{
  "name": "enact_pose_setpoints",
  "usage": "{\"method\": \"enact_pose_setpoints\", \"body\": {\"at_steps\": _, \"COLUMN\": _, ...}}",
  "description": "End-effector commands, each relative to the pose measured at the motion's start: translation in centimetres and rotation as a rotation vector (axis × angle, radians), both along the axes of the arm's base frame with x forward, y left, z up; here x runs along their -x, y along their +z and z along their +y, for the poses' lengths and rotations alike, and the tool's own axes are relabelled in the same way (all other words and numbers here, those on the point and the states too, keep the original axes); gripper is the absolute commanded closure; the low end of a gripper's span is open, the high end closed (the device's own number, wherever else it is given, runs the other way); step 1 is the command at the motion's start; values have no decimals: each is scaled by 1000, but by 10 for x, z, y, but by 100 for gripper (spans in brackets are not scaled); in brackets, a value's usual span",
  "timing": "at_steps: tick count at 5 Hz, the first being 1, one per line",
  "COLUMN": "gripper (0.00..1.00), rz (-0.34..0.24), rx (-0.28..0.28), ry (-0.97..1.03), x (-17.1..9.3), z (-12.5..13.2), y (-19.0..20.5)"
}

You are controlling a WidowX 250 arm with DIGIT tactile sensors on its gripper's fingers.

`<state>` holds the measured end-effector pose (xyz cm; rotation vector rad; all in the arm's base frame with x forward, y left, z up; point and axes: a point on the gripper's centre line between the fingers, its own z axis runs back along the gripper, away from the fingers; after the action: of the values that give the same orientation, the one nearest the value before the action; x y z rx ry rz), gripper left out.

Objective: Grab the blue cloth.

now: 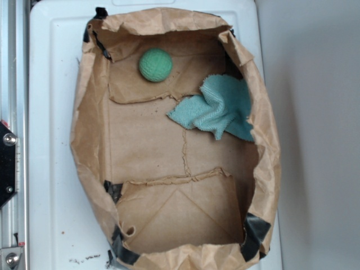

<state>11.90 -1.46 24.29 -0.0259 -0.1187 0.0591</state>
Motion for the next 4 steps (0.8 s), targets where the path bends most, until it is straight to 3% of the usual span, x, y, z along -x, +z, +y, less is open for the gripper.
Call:
{"method": "enact_pose_setpoints", "body": {"at_steps": 1, "gripper": 0, "rz": 0, "rx": 0, "ry": 0, "x": 0, "z": 0, "y": 0}}
{"method": "enact_pose_setpoints", "body": {"at_steps": 2, "gripper": 0, "rz": -49, "rx": 10, "ry": 43, "x": -41, "z": -7, "y": -9}}
{"method": "enact_pose_setpoints", "body": {"at_steps": 4, "gripper": 0, "rz": -209, "rx": -12, "ry": 55, "x": -104, "z": 3, "y": -30}}
